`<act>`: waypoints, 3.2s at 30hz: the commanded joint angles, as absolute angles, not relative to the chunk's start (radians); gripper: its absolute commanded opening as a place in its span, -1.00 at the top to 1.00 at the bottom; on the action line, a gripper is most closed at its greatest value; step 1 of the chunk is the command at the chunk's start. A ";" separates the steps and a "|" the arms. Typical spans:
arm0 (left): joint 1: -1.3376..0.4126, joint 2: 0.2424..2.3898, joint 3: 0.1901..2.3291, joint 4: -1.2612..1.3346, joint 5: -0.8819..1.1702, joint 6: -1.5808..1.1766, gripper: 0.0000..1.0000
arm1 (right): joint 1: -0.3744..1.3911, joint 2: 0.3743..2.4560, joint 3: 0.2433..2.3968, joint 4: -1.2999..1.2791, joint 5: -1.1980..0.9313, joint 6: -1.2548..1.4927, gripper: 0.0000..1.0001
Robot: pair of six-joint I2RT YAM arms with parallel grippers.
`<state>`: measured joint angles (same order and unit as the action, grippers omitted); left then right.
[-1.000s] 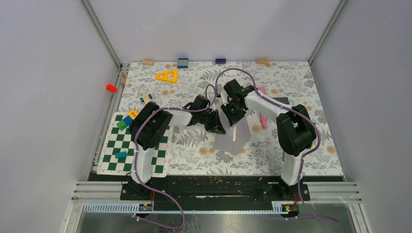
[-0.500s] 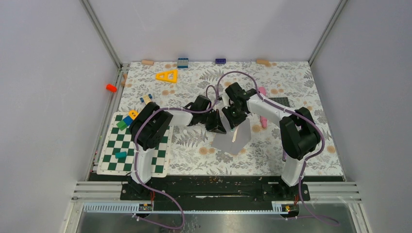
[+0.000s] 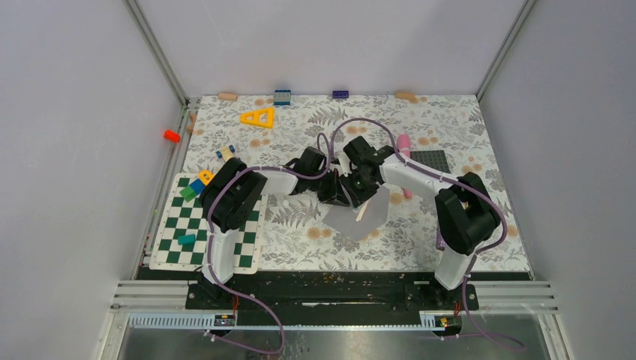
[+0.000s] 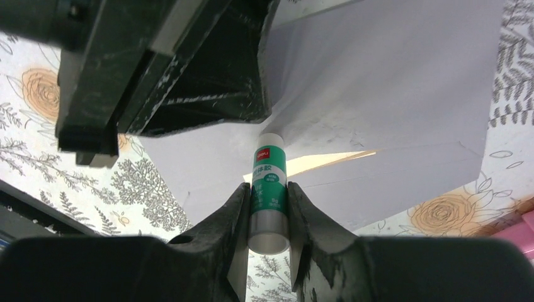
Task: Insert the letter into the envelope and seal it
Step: Paint the envelope at the center of the board.
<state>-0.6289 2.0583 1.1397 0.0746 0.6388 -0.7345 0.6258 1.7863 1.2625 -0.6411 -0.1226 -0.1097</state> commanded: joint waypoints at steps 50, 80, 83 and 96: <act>-0.657 2.095 1.147 0.041 0.509 -0.663 1.00 | 0.683 1.774 1.247 -0.519 0.152 -0.247 1.00; -0.660 2.100 1.150 0.042 0.514 -0.661 1.00 | 0.730 1.800 1.277 -0.544 0.141 -0.247 1.00; -0.661 2.100 1.150 0.043 0.514 -0.662 1.00 | 0.722 1.810 1.289 -0.532 0.180 -0.255 1.00; -0.660 2.102 1.150 0.043 0.515 -0.661 1.00 | 0.686 1.820 1.292 -0.527 0.044 -0.254 1.00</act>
